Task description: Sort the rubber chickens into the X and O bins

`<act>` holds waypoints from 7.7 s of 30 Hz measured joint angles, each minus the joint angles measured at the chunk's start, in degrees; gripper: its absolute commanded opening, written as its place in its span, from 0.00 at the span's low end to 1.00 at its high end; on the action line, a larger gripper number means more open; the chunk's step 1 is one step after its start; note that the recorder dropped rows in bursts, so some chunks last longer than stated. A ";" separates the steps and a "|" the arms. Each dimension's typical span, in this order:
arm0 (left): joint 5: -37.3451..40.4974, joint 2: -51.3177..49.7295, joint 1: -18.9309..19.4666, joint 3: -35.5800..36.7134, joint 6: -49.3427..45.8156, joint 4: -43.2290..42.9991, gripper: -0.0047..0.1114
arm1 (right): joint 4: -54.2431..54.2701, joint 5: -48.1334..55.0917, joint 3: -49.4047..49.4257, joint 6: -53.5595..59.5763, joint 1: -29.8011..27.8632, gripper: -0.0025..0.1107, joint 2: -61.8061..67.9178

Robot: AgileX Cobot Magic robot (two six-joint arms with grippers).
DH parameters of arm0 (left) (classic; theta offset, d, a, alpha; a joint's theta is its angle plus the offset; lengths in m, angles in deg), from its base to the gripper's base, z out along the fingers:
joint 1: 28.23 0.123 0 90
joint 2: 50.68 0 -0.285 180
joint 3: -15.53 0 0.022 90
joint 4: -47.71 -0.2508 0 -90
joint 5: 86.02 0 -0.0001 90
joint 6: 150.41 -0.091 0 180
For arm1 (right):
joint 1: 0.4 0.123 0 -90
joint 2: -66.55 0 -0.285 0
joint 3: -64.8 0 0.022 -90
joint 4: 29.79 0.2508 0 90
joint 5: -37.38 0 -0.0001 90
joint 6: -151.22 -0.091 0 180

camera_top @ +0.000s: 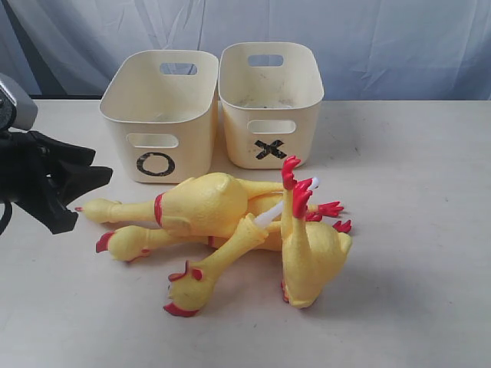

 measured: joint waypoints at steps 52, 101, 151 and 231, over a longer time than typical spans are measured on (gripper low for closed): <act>-0.19 0.00 0.00 0.00 0.00 2.00 0.39 | 35.38 40.25 -33.61 58.52 19.46 0.75 53.53; -0.19 0.00 0.00 0.00 0.00 2.10 0.39 | 61.56 26.86 -33.71 75.64 19.61 0.61 66.20; -0.19 0.00 0.00 0.00 0.00 2.10 0.39 | 65.14 29.38 -33.71 76.15 19.61 0.01 66.20; -0.19 0.00 0.00 0.00 0.00 2.10 0.39 | 66.67 1.87 -42.64 73.66 19.61 0.01 50.93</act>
